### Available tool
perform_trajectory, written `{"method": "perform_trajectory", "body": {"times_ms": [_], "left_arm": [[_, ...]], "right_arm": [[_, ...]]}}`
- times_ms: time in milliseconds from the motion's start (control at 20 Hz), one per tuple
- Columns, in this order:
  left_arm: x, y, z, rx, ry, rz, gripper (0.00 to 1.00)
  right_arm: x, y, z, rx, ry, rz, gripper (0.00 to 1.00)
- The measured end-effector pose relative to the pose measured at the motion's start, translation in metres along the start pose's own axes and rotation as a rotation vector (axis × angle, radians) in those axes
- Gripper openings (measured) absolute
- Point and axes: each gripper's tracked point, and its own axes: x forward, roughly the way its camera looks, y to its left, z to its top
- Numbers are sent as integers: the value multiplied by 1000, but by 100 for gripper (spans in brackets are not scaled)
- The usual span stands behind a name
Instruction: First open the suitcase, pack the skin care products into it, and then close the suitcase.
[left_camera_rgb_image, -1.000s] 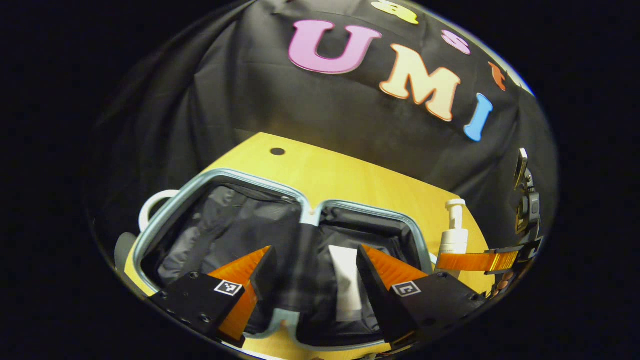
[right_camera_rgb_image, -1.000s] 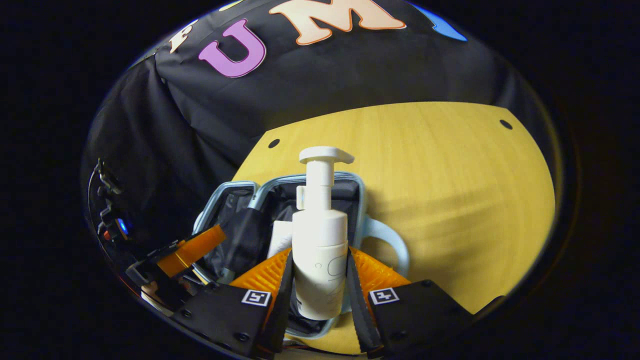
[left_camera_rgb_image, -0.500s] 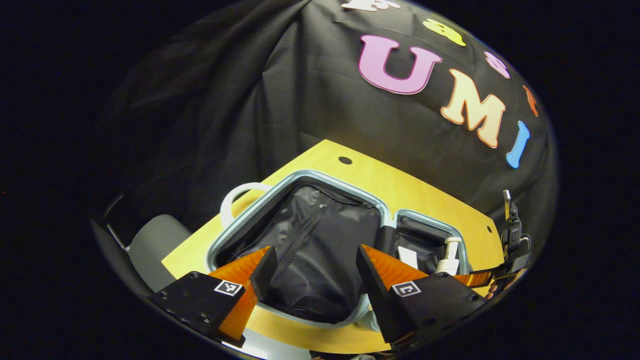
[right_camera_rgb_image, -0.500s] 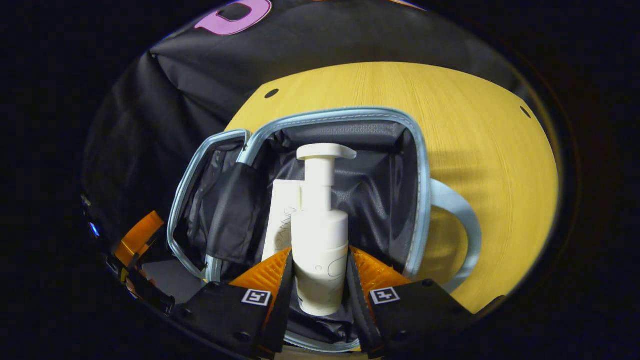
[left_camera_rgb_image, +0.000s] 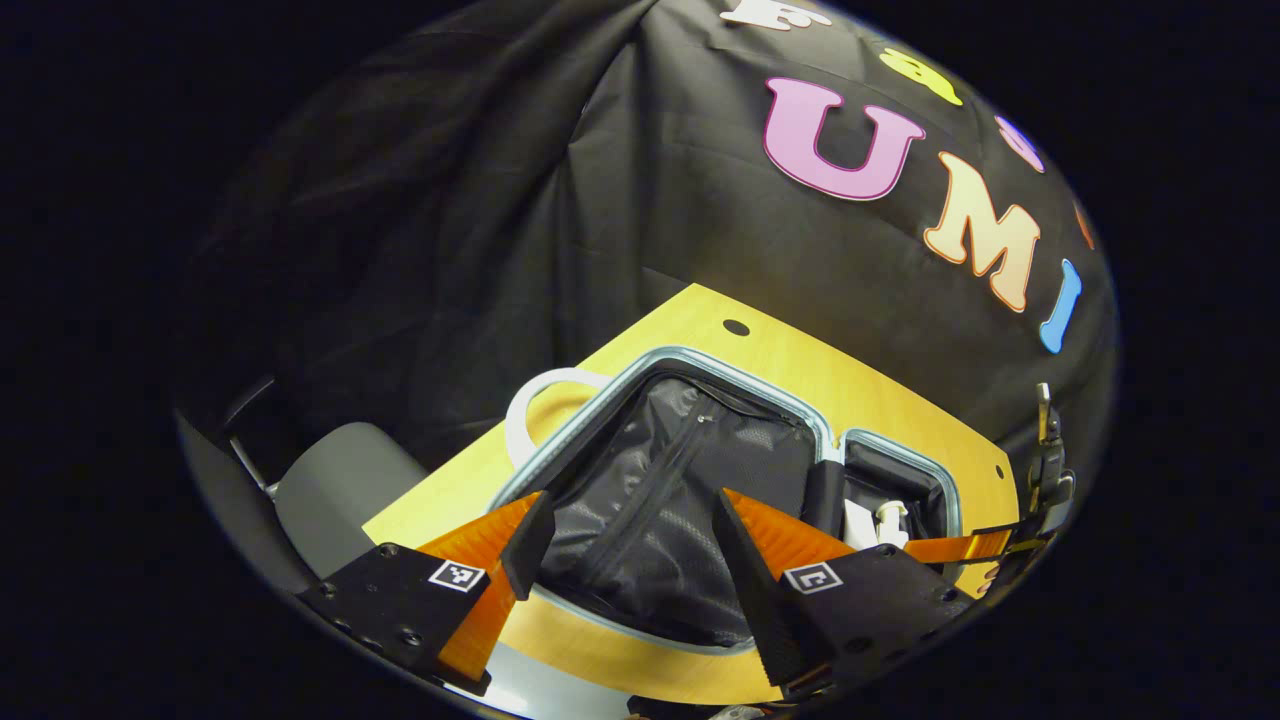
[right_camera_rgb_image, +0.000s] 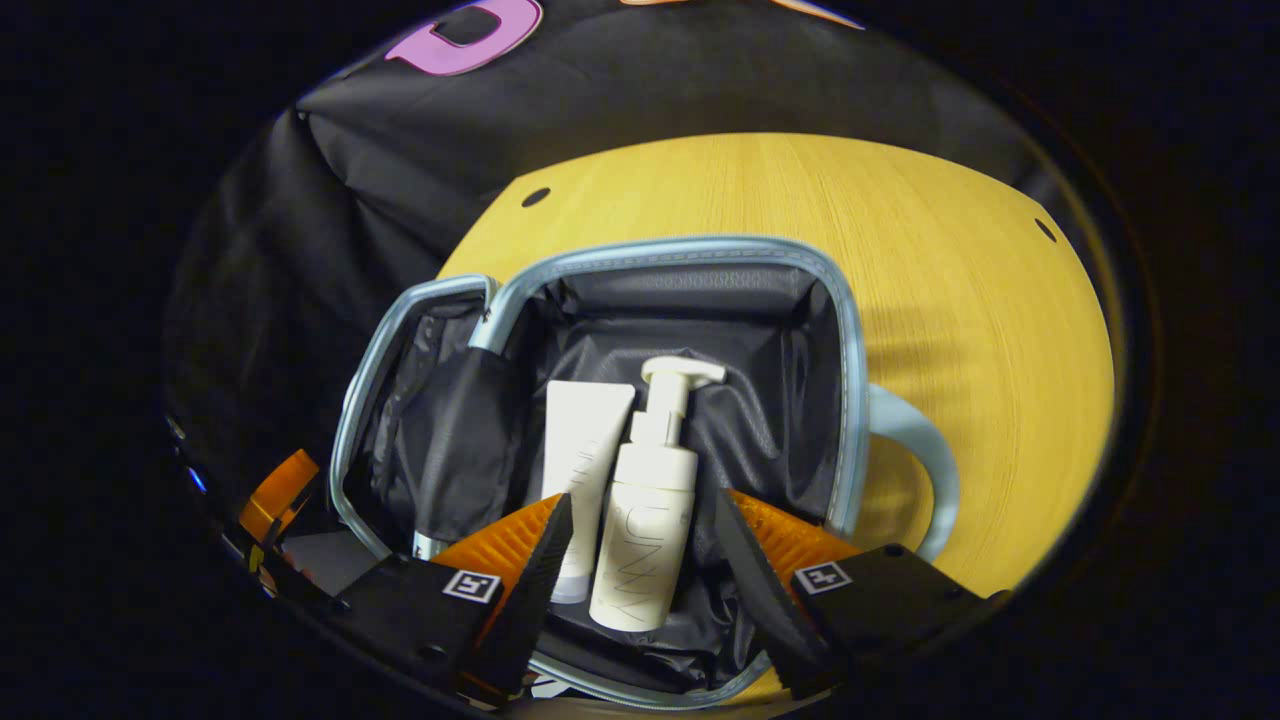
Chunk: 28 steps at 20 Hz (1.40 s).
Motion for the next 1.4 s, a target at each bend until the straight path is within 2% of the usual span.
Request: {"method": "perform_trajectory", "body": {"times_ms": [50, 200, 300, 350, 500, 600, 800, 1050, 1200, 1250, 1300, 1350, 1400], "left_arm": [[3, 6, 8, 2, -6, 5, 93], [15, 25, 31, -4, -18, 20, 93], [26, 42, 42, -16, -11, 38, 93], [33, 51, 46, -8, -4, 49, 93], [60, 79, 46, 54, 56, 98, 92], [80, 88, 45, 72, 94, 107, 93], [111, 102, 39, 43, 166, 104, 92], [138, 118, 15, 42, 266, 124, 92], [148, 124, 9, 5, 296, 129, 91], [150, 120, 9, -12, 298, 108, 90], [153, 116, 3, -17, 307, 99, 83], [152, 116, 0, -5, 321, 109, 73], [154, 118, -3, 11, 337, 121, 58]], "right_arm": [[-6, 4, 8, -2, -39, 32, 91], [-32, 12, 38, -34, -179, 94, 93], [-52, 9, 59, -58, -282, 107, 93], [-65, 7, 67, -68, -330, 108, 98], [-98, -7, 87, -100, -440, 90, 97], [-114, -24, 94, -124, -485, 51, 97], [-148, -60, 108, -152, -568, -54, 98], [-178, -91, 112, -108, -609, -129, 98], [-191, -108, 111, -116, -633, -181, 98], [-196, -111, 111, -126, -641, -195, 98], [-201, -113, 112, -133, -650, -204, 98], [-204, -114, 110, -139, -655, -206, 97], [-207, -115, 110, -140, -661, -208, 94]]}}
